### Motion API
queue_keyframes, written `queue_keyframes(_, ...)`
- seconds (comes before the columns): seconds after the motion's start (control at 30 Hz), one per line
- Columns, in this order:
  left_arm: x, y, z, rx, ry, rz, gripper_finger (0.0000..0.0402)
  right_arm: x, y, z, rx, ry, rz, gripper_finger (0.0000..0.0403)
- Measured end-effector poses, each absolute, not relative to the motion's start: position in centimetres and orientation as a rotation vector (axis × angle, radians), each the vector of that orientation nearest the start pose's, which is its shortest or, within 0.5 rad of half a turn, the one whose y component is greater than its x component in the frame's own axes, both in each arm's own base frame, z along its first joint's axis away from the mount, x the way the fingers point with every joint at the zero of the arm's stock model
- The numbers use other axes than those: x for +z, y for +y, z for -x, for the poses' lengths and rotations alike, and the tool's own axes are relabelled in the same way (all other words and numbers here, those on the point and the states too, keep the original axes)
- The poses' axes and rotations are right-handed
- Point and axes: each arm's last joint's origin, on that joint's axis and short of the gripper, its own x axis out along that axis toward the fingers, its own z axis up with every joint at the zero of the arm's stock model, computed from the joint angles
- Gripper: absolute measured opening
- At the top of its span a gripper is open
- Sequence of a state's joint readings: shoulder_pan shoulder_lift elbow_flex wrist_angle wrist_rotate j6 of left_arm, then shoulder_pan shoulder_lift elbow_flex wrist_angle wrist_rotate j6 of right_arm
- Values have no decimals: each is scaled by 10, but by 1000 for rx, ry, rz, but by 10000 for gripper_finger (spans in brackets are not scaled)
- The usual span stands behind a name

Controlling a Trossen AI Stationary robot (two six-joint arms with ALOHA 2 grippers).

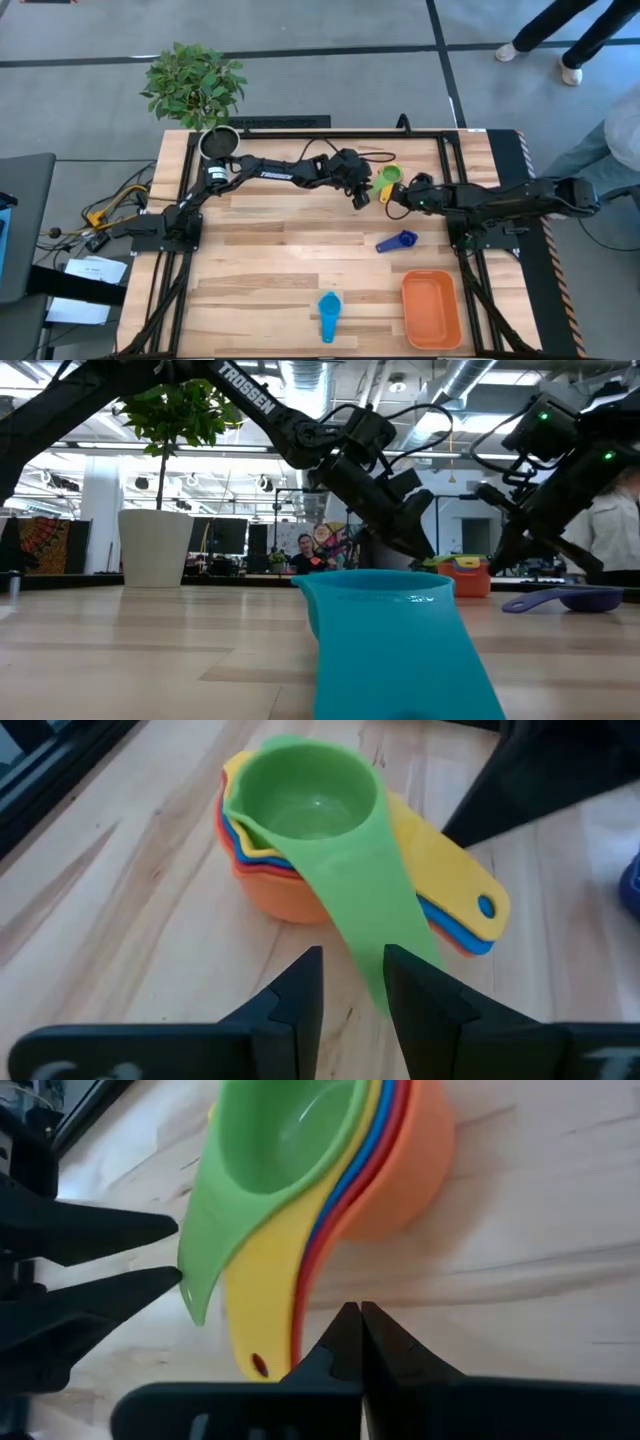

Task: Nest measuring cups in basket
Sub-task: Stack the green measuring cup on top of the yellow measuring cup

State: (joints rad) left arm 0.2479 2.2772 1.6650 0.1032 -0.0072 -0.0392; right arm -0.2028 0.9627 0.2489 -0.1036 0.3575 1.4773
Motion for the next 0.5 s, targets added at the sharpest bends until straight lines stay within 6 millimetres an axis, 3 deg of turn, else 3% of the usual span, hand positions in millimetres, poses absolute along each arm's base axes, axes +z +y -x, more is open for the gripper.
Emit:
queue_keyframes(0.4,168,105,-500,82,485,134,96,131,-42,-170,-949,241,-1304,6)
queue_keyframes(0.5,176,102,-499,69,476,133,96,131,-41,-170,-946,242,-1307,11)
